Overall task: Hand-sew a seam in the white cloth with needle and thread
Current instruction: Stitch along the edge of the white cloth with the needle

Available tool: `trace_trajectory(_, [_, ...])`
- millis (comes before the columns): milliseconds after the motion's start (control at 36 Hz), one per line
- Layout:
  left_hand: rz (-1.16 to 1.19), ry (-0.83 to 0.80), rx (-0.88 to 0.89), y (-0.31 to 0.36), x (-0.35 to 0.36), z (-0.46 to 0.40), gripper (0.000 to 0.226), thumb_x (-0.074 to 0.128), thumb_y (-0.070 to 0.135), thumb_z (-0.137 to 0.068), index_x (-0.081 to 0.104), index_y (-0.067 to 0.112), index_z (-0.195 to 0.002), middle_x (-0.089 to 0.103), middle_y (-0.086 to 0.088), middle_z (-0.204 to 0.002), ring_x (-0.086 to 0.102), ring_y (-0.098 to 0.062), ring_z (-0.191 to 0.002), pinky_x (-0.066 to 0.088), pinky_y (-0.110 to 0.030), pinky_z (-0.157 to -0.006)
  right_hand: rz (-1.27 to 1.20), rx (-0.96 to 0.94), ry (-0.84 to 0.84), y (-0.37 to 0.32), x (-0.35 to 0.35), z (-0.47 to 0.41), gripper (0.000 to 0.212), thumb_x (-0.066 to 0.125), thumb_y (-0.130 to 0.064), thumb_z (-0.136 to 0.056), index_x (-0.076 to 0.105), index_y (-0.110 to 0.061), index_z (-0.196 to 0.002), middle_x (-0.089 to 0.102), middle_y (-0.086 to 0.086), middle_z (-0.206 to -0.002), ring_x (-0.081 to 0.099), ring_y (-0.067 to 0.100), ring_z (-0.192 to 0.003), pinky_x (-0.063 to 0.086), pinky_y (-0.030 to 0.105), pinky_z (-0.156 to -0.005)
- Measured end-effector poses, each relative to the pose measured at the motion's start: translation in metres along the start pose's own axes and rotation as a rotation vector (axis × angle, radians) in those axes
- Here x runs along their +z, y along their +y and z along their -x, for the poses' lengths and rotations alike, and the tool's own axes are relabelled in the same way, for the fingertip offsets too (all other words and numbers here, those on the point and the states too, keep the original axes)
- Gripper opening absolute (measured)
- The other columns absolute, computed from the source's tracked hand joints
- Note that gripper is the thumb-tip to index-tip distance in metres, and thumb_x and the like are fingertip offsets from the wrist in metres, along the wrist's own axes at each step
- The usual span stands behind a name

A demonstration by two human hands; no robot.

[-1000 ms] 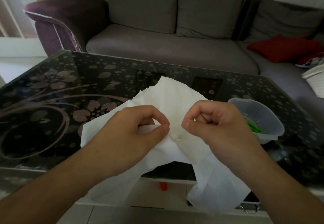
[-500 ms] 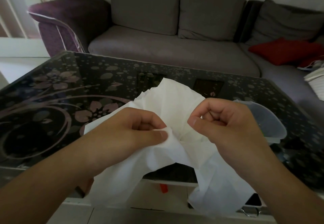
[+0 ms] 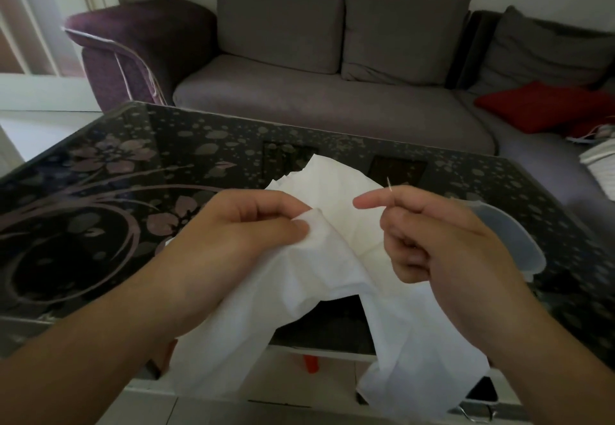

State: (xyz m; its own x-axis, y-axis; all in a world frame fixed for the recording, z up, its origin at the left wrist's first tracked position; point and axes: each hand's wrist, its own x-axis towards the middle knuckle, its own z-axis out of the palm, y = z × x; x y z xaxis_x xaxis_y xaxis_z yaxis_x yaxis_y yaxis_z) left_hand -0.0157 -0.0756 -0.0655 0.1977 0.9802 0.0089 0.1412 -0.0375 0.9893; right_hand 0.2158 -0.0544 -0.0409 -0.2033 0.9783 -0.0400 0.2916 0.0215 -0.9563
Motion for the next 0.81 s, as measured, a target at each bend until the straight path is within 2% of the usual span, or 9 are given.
trace_trajectory(139, [-0.075, 0.01, 0.016, 0.002, 0.003, -0.001, 0.013, 0.071, 0.028, -0.097, 0.082, 0.027, -0.102, 0.078, -0.005, -0.097, 0.073, -0.027, -0.099, 0.055, -0.052, -0.1, 0.088, -0.112, 0.045, 0.003, 0.006, 0.01, 0.039, 0.045, -0.011, -0.107, 0.079, -0.03, -0.098, 0.057, 0.004, -0.067, 0.044, 0.01, -0.052, 0.037, 0.019, -0.048])
trace_trajectory(250, [-0.14, 0.017, 0.037, 0.004, 0.004, 0.001, 0.017, 0.065, 0.025, -0.099, 0.081, 0.03, -0.103, 0.074, -0.017, -0.099, 0.071, -0.035, -0.101, 0.053, -0.059, -0.102, 0.056, -0.075, 0.07, 0.004, 0.013, 0.005, 0.037, 0.048, -0.012, -0.106, 0.076, -0.035, -0.098, 0.053, 0.002, -0.062, 0.043, 0.011, -0.053, 0.037, 0.021, -0.048])
trace_trajectory(361, [-0.184, 0.006, 0.068, 0.006, 0.006, 0.004, 0.017, 0.066, 0.026, -0.099, 0.081, 0.032, -0.104, 0.075, -0.011, -0.1, 0.07, -0.029, -0.101, 0.051, -0.059, -0.103, -0.005, -0.078, -0.008, -0.001, 0.023, 0.01, 0.029, 0.056, -0.013, -0.103, 0.071, -0.038, -0.107, 0.048, 0.002, -0.061, 0.042, 0.009, -0.053, 0.037, 0.022, -0.049])
trace_trajectory(472, [-0.207, -0.024, 0.15, 0.008, 0.011, 0.006, 0.016, 0.066, 0.031, -0.101, 0.078, 0.036, -0.11, 0.071, -0.016, -0.097, 0.067, -0.037, -0.097, 0.05, -0.064, -0.096, 0.091, -0.143, -0.111, -0.005, 0.029, 0.019, 0.033, 0.069, -0.018, -0.095, 0.066, -0.043, -0.115, 0.049, 0.003, -0.065, 0.046, 0.005, -0.054, 0.04, 0.018, -0.051])
trace_trajectory(556, [-0.214, -0.06, 0.201, 0.013, 0.015, 0.009, 0.019, 0.066, 0.034, -0.097, 0.078, 0.033, -0.111, 0.072, -0.019, -0.098, 0.066, -0.044, -0.098, 0.05, -0.067, -0.095, 0.139, -0.154, -0.13, -0.008, 0.03, 0.021, 0.021, 0.072, -0.023, -0.094, 0.069, -0.038, -0.109, 0.052, -0.001, -0.059, 0.048, 0.003, -0.051, 0.039, 0.014, -0.05])
trace_trajectory(611, [-0.257, -0.068, 0.228, 0.014, 0.016, 0.012, 0.017, 0.066, 0.028, -0.1, 0.078, 0.035, -0.11, 0.074, -0.013, -0.093, 0.067, -0.041, -0.092, 0.052, -0.065, -0.091, 0.161, -0.145, -0.104, -0.008, 0.03, 0.024, 0.014, 0.073, -0.026, -0.093, 0.07, -0.034, -0.104, 0.051, -0.004, -0.056, 0.046, 0.003, -0.05, 0.038, 0.015, -0.049])
trace_trajectory(694, [-0.371, -0.05, 0.266, 0.016, 0.016, 0.022, 0.019, 0.064, 0.025, -0.102, 0.076, 0.038, -0.108, 0.071, -0.001, -0.083, 0.064, -0.021, -0.076, 0.056, -0.051, -0.077, 0.217, -0.159, -0.045, -0.006, 0.027, 0.029, 0.006, 0.071, -0.03, -0.094, 0.07, -0.032, -0.099, 0.052, -0.005, -0.055, 0.048, 0.004, -0.051, 0.039, 0.019, -0.05])
trace_trajectory(806, [-0.468, -0.006, 0.29, 0.026, 0.011, 0.035, 0.017, 0.06, 0.034, -0.1, 0.074, 0.04, -0.107, 0.072, 0.002, -0.087, 0.067, -0.021, -0.082, 0.055, -0.05, -0.077, 0.223, -0.204, -0.03, -0.013, 0.027, 0.035, 0.007, 0.068, -0.032, -0.095, 0.068, -0.028, -0.09, 0.053, -0.004, -0.054, 0.05, 0.004, -0.051, 0.038, 0.013, -0.049])
